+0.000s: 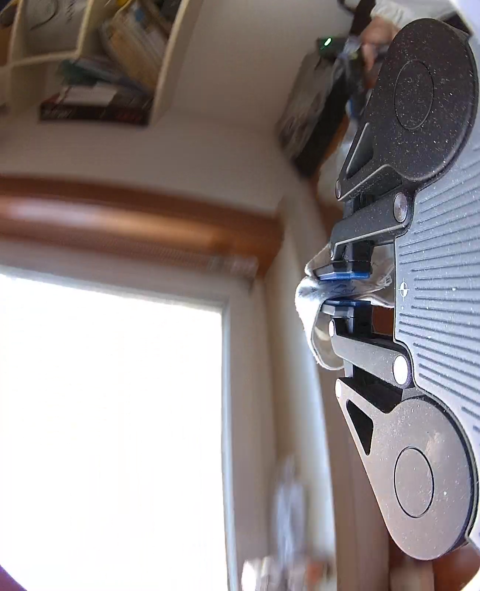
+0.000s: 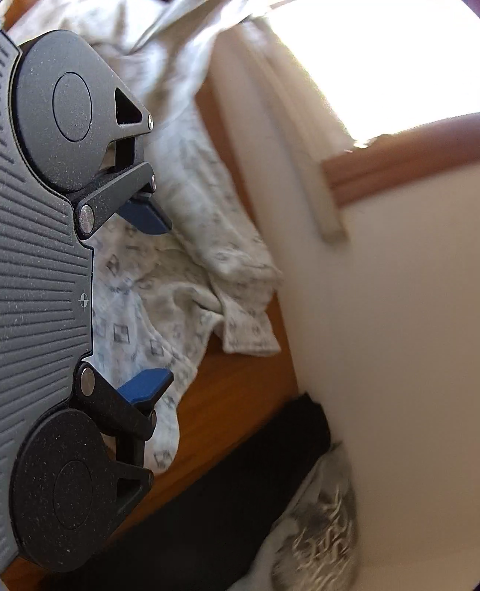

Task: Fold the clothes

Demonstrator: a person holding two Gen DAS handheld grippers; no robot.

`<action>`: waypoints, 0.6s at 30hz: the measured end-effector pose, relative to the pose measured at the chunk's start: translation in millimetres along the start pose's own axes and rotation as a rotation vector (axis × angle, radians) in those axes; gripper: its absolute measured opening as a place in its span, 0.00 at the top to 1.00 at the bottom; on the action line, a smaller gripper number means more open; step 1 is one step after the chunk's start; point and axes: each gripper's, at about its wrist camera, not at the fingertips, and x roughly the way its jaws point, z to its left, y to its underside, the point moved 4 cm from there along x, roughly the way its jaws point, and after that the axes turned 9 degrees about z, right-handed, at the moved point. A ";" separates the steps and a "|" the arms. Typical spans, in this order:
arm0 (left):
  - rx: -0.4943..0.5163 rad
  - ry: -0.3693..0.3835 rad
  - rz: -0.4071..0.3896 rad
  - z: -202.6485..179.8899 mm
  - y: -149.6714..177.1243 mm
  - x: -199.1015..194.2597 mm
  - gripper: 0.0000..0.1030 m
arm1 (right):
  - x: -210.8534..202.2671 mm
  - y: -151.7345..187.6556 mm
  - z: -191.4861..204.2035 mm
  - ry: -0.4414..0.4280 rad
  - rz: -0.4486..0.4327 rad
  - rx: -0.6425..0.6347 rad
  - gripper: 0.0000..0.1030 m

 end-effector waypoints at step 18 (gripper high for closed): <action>-0.117 -0.176 0.241 81.4 96.9 19.5 0.38 | 0.7 2.6 0.5 -0.021 0.004 -0.013 0.14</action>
